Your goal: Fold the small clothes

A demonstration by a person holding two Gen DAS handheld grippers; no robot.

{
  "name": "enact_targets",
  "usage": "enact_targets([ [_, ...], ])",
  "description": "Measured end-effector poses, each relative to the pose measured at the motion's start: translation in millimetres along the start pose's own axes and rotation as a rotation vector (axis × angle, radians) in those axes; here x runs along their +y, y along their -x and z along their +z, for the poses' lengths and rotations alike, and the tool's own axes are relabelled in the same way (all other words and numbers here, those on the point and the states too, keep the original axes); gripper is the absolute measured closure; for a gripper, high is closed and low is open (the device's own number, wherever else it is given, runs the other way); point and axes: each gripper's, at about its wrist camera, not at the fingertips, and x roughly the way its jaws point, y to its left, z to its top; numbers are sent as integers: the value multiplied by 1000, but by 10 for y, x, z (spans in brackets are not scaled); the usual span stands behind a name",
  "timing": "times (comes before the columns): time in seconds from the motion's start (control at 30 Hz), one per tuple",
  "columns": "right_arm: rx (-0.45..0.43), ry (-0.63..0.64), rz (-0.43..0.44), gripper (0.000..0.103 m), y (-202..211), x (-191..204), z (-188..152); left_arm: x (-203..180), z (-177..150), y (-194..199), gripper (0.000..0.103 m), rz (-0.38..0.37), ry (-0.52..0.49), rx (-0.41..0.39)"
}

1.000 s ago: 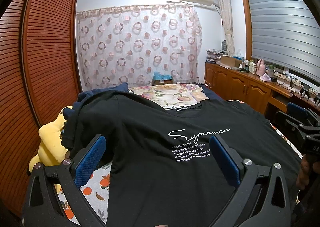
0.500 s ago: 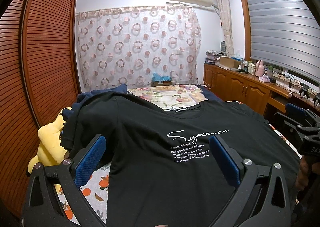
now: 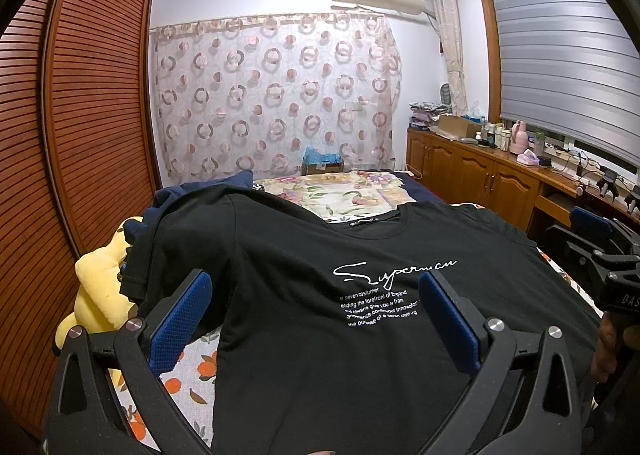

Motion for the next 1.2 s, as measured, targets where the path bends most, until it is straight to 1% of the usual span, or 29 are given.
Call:
enact_targets([
  [0.93,-1,0,4,0,3,6,-2,-8,-12,11,0,1,-2,-3],
  [1.2,14,-4,27,0,-27,2,-7,-21,-2,-4,0,-2,6,4],
])
